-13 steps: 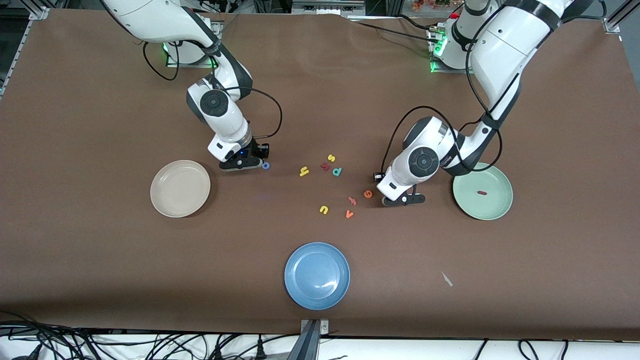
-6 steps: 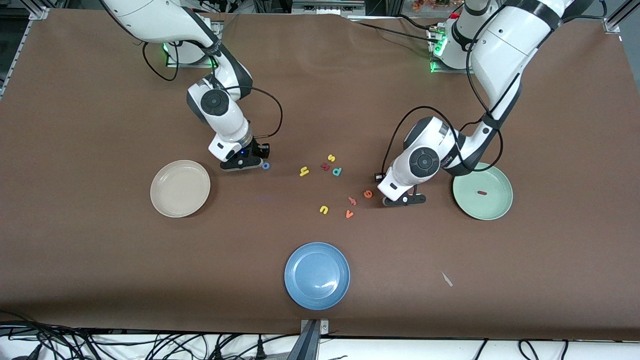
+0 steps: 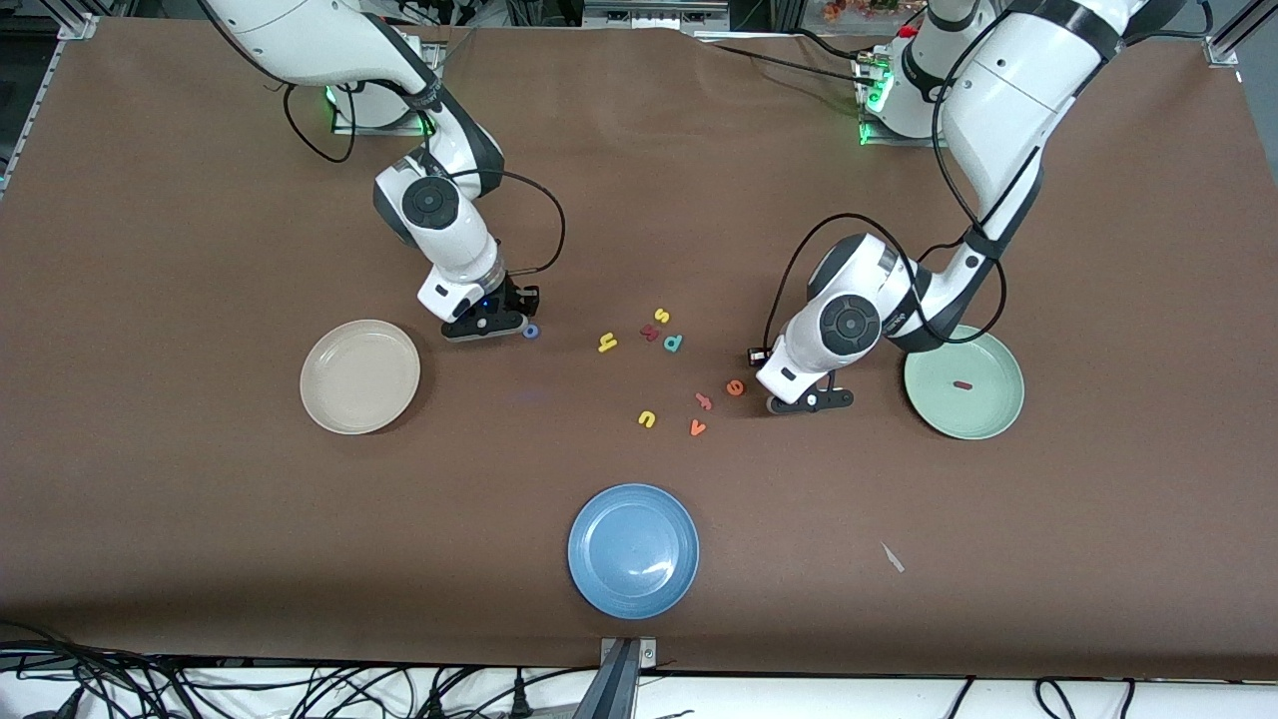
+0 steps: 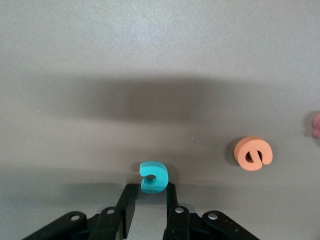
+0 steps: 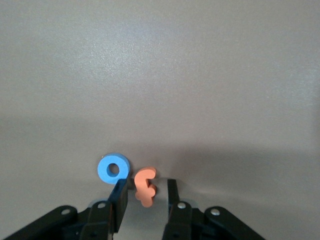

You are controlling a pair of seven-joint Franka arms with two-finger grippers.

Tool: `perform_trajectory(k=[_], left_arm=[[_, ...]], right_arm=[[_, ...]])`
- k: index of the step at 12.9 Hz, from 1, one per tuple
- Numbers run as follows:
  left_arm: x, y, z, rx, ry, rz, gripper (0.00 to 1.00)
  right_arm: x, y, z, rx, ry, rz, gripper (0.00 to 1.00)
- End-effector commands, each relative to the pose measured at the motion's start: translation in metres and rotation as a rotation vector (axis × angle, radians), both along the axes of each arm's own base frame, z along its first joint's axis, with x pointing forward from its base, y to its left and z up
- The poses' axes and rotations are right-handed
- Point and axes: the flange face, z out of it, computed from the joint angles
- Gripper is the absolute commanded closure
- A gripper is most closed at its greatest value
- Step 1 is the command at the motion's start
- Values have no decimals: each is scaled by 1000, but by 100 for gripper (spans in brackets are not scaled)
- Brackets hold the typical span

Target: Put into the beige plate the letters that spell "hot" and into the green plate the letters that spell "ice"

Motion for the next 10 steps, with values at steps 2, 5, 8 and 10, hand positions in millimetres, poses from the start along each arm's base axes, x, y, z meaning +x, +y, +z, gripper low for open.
perform_trajectory(k=[2, 5, 8, 10], left_arm=[[16, 3, -4, 14, -25, 55, 70], [19, 2, -9, -5, -48, 66, 71], [22, 7, -11, 1, -55, 75, 71], [26, 6, -6, -3, -67, 77, 76]], right_arm=[[-4, -5, -10, -2, -2, -1, 56], [-4, -6, -10, -3, 0, -1, 56], [-6, -12, -5, -11, -6, 2, 55], [-7, -16, -4, -16, -6, 5, 55]])
